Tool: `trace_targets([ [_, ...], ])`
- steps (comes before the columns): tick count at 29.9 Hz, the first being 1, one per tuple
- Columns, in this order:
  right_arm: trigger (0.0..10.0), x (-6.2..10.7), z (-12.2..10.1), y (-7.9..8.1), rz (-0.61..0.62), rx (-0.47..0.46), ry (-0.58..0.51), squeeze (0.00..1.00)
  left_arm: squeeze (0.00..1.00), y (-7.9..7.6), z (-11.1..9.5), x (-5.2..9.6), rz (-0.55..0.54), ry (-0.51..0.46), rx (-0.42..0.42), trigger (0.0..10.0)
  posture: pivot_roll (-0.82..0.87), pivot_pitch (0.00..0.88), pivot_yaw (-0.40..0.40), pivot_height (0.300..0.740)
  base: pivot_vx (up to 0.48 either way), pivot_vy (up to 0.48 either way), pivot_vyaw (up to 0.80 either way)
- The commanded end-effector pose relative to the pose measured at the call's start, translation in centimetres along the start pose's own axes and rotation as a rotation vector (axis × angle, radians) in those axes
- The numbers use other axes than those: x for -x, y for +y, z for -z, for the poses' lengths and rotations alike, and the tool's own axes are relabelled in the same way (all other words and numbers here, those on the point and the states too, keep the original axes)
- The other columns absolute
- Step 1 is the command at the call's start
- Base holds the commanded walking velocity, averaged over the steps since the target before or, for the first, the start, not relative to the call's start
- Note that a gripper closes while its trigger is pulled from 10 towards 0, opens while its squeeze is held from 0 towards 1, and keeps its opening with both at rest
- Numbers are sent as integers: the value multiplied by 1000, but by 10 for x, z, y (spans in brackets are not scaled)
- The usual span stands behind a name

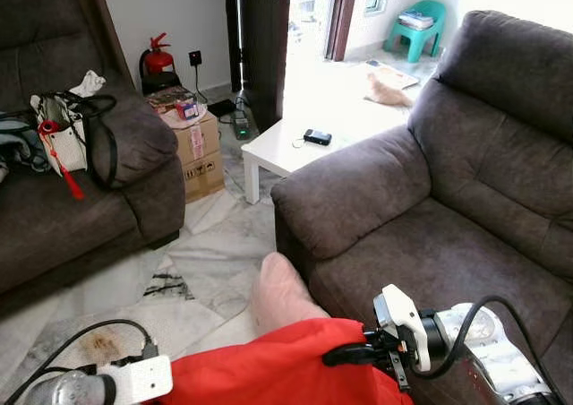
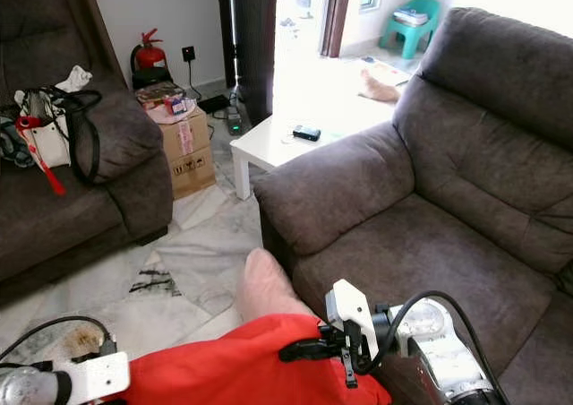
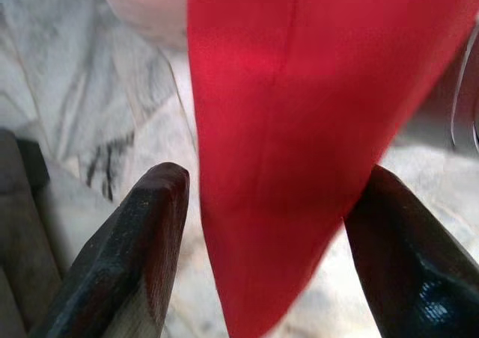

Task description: Move the pillow to the sofa from floor

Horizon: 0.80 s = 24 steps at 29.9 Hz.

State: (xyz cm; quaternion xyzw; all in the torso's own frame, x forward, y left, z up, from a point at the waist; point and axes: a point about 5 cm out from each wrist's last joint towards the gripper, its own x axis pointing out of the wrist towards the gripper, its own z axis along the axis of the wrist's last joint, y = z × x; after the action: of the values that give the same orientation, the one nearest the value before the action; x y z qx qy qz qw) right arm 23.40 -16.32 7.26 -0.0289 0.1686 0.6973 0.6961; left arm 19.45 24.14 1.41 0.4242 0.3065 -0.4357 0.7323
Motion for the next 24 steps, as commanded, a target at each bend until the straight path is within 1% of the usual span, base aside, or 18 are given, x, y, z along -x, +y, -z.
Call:
trace_targets([
  [1,10000,6,-19,-3,10,71,-69,0,0,3,1,0,-13,-11,17,10000,37,0,-68,740,0,0,0],
  [7,10000,6,-18,-2,9,68,-68,0,0,5,1,-7,-11,-26,21,10000,28,0,-67,740,0,0,0],
  [11,10000,6,-18,-2,11,66,-65,0,0,3,2,-10,13,-29,42,10000,27,0,-68,740,0,0,0],
  [14,10000,6,-17,-2,12,66,-60,0,0,-1,2,-13,39,-51,75,10000,26,0,-69,740,0,0,0],
  [15,10000,6,-17,-2,13,66,-59,0,0,-1,2,-13,40,-57,83,4902,26,0,-69,740,0,0,0],
  [16,10000,6,-17,-2,13,66,-59,0,0,-1,2,-13,40,-57,83,4902,26,0,-69,740,0,0,0],
  [17,10000,7,-17,-2,12,66,-58,0,0,-2,1,-14,42,-61,87,0,27,0,-70,740,0,0,0],
  [24,10000,6,-18,-3,13,67,-57,0,0,-2,-1,-16,34,-84,109,0,25,0,-69,740,0,0,0],
])
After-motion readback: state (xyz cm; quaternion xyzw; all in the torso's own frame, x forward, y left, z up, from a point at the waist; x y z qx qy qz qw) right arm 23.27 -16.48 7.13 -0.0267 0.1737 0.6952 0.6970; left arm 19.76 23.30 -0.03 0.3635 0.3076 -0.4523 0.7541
